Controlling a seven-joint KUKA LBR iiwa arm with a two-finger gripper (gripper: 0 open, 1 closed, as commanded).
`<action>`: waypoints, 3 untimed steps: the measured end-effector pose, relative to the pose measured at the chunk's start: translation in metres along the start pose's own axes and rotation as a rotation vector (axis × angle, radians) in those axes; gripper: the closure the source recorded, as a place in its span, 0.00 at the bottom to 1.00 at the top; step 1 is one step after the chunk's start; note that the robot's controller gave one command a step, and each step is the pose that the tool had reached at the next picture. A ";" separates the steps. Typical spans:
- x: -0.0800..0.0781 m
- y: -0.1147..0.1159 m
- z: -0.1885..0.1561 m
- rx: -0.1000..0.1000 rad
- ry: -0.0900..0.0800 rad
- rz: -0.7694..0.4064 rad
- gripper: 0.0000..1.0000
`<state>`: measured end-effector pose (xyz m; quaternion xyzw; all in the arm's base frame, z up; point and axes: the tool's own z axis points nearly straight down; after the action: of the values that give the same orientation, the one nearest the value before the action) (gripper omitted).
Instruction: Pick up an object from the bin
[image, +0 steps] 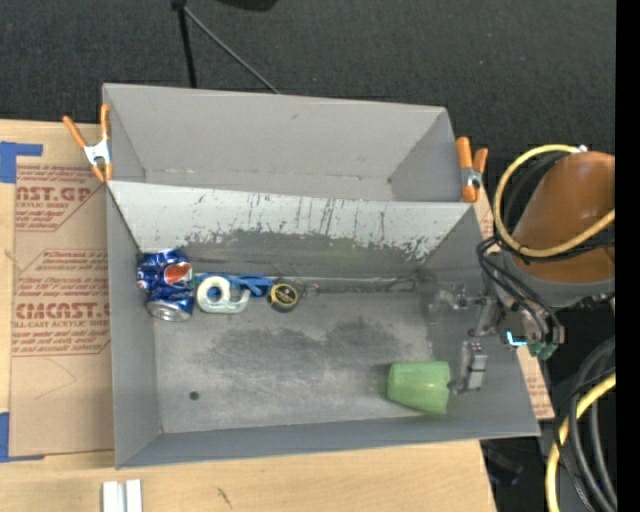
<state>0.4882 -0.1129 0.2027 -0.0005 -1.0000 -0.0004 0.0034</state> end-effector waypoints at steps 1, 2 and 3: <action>-0.008 -0.010 0.109 -0.001 -0.002 -0.217 0.00; -0.007 -0.005 0.082 0.002 -0.008 -0.562 0.00; -0.010 -0.004 0.135 0.000 -0.008 -0.571 0.00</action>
Offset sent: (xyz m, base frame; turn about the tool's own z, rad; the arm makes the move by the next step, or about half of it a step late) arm 0.0085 -0.0114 -0.1055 -0.2164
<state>0.4978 -0.1170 0.0673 0.2812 -0.9596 -0.0011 -0.0007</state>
